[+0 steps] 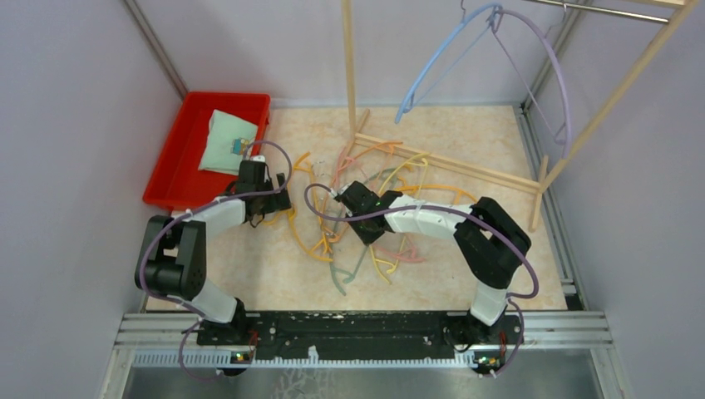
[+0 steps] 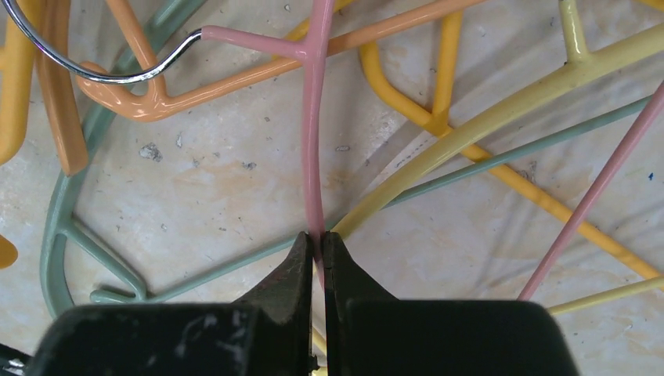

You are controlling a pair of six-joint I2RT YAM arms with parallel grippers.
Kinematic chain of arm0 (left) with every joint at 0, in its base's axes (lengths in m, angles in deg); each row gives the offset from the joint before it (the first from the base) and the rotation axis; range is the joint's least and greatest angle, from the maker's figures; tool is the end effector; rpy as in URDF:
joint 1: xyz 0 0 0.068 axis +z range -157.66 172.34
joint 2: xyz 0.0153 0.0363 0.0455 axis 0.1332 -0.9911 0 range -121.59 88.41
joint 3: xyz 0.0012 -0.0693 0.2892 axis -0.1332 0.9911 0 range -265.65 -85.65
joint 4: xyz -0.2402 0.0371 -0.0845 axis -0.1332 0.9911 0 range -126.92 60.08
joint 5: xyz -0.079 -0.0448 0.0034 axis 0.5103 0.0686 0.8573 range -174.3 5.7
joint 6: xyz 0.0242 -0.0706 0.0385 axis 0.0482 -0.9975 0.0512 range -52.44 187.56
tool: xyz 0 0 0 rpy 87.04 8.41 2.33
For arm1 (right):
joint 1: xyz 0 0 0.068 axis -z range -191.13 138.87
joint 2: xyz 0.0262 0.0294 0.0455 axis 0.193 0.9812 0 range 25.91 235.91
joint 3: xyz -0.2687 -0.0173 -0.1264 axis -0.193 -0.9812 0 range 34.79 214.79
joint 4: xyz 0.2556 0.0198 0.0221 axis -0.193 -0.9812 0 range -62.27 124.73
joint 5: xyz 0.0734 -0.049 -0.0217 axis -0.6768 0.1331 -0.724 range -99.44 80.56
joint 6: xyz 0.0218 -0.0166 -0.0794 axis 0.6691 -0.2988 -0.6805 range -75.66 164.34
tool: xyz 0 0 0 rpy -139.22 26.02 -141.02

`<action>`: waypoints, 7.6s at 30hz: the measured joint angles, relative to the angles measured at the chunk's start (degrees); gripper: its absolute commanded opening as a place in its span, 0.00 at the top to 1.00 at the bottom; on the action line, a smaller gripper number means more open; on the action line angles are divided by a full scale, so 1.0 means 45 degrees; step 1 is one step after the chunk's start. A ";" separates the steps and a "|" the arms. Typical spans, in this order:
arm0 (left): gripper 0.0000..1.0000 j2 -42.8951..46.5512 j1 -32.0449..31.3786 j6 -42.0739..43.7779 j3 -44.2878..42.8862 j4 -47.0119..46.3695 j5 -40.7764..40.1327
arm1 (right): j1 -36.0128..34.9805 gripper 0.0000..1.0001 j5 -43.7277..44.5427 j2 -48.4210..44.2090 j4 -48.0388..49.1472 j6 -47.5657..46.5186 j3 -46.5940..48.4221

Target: Organize the hangers

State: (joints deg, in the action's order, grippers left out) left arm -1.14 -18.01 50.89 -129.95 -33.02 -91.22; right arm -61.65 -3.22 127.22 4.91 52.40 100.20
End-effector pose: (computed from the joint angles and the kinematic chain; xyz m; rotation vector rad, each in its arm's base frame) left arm 0.3221 -0.0498 0.1629 -0.1876 2.4143 -0.0684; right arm 0.2398 0.2784 0.1706 -0.9539 2.5428 0.1570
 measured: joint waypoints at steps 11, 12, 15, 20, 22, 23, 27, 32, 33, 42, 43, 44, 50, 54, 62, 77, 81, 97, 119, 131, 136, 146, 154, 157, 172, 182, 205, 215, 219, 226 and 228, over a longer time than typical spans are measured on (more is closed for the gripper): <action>0.00 0.0000 0.0000 0.0097 0.0039 -0.0034 -0.0102 | -0.0408 1.00 0.0816 0.0044 0.0359 0.0903 -0.0253; 0.00 0.0000 0.0000 0.0097 0.0039 -0.0039 -0.0102 | -0.0413 1.00 0.0981 0.0024 0.0408 0.0884 -0.0316; 0.00 0.0005 0.0000 0.0097 0.0039 -0.0049 -0.0126 | -0.0437 1.00 0.1311 -0.0005 0.0539 0.0981 -0.0447; 0.00 0.0015 0.0000 0.0097 0.0039 -0.0063 -0.0185 | -0.0495 1.00 0.1443 -0.0044 0.0544 0.1001 -0.0457; 0.00 0.0049 0.0000 0.0097 0.0039 -0.0063 -0.0228 | -0.0495 1.00 0.1394 -0.0301 0.0544 0.0937 -0.0481; 0.00 0.0092 0.0000 0.0102 0.0039 -0.0053 -0.0262 | -0.0495 1.00 0.1336 -0.0413 0.0534 0.0894 -0.0515; 0.00 0.0393 0.0005 0.0107 0.0019 0.0029 -0.0427 | -0.0369 1.00 0.1010 -0.0918 0.0243 0.0767 -0.0491; 0.00 0.1005 0.0005 0.0160 -0.0316 0.0389 -0.0665 | 0.0359 1.00 -0.0223 -0.1914 -0.1093 0.0952 0.1117; 0.00 0.1253 0.0005 0.0204 -0.0403 0.0486 -0.0719 | 0.0544 1.00 -0.0651 -0.2171 -0.1146 0.1146 0.1525; 0.00 0.3400 0.0005 0.0427 -0.0583 0.0690 -0.1122 | 0.2244 1.00 -0.3691 -0.3390 0.0170 0.3036 0.2453; 0.00 0.3541 0.0005 0.0427 -0.0583 0.0729 -0.1151 | 0.2254 1.00 -0.3949 -0.3371 0.0267 0.3308 0.2569; 0.00 0.3643 0.0005 0.0423 -0.0583 0.0787 -0.1180 | 0.2249 1.00 -0.4177 -0.3327 0.0437 0.3536 0.2691; 0.00 0.4216 0.0005 0.0117 -0.0452 0.1122 -0.1093 | 0.2205 1.00 -0.4843 -0.2982 0.1899 0.4070 0.2603; 0.00 0.4639 0.0005 -0.0087 -0.0165 0.1161 -0.1005 | 0.2137 1.00 -0.4716 -0.2234 0.2773 0.3473 0.1559; 0.00 0.5275 0.0005 -0.0146 -0.0044 0.1384 -0.0996 | 0.1384 1.00 -0.3721 0.0403 0.3779 0.2127 -0.0355; 0.00 0.5353 0.0005 -0.0112 0.0243 0.1515 -0.1127 | 0.0423 0.63 -0.2608 0.1005 0.3929 0.1209 -0.0262; 0.00 0.5333 0.0005 -0.0112 0.0355 0.1520 -0.1132 | 0.0160 0.85 -0.2176 0.1005 0.3852 0.1035 -0.0282; 0.00 0.5163 0.0005 -0.0107 0.0350 0.1467 -0.1438 | 0.0160 1.00 -0.1491 -0.2035 -0.0063 0.1467 0.2327; 0.00 0.5474 0.0005 0.0010 0.0160 0.1248 -0.1457 | 0.0685 1.00 -0.0826 -0.2900 0.4022 0.6630 0.6693; 0.00 0.5707 0.0005 0.0034 0.0194 0.1229 -0.1375 | 0.0559 1.00 -0.1987 -0.3531 0.4250 0.7339 0.6815; 0.00 0.5396 0.0005 -0.0039 0.0272 0.1166 -0.1137 | 0.0233 1.00 -0.2599 -0.4444 0.4206 0.7329 0.5867; 0.00 0.5139 0.0005 -0.0350 0.0816 0.1025 -0.0325 | -0.0155 1.00 -0.1545 -0.6275 0.3677 0.7014 0.4959; 0.00 0.5100 0.0005 -0.0049 0.0709 0.1039 -0.0296 | 0.0204 1.00 0.0806 -0.5644 0.4809 0.7048 0.5333; 0.00 0.5105 0.0005 0.0049 0.0578 0.0962 -0.0374 | 0.0597 1.00 0.1093 -0.4804 0.5017 0.7125 0.5853; 0.00 0.5289 0.0005 0.0636 0.0573 0.0894 -0.1001 | 0.3424 1.00 0.1064 -0.1637 0.5387 0.7349 0.9292; 0.00 0.5289 0.0053 0.1005 0.0573 0.0889 -0.1321 | 0.4226 1.00 0.0933 0.0102 0.5047 0.7393 1.0890; 0.00 0.5285 0.0112 0.1020 0.0573 0.0889 -0.1467 | 0.5853 1.00 0.0685 0.0121 0.5226 0.8272 1.0263; 0.00 0.4945 0.0112 0.0758 0.0573 0.0865 -0.1409 | 0.7198 1.00 0.0733 -0.2885 0.5576 0.8796 0.6902; 0.00 0.4673 0.0112 0.0588 0.0573 0.0831 -0.1253 | 0.8063 1.00 0.0767 -0.3803 0.5265 0.8908 0.6203; 0.00 0.4328 0.0112 0.0238 0.0568 0.0646 -0.0967 | 0.9437 0.93 0.0515 -0.4959 0.4911 0.8942 0.5280; 0.00 0.4279 0.0112 0.0170 0.0568 0.0583 -0.0884 | 0.9670 0.88 0.0403 -0.5246 0.4867 0.8995 0.5017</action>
State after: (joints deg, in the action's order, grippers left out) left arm 18.11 -17.50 51.66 -127.39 -30.40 -95.19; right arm -18.13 -1.41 103.62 26.81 92.88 122.77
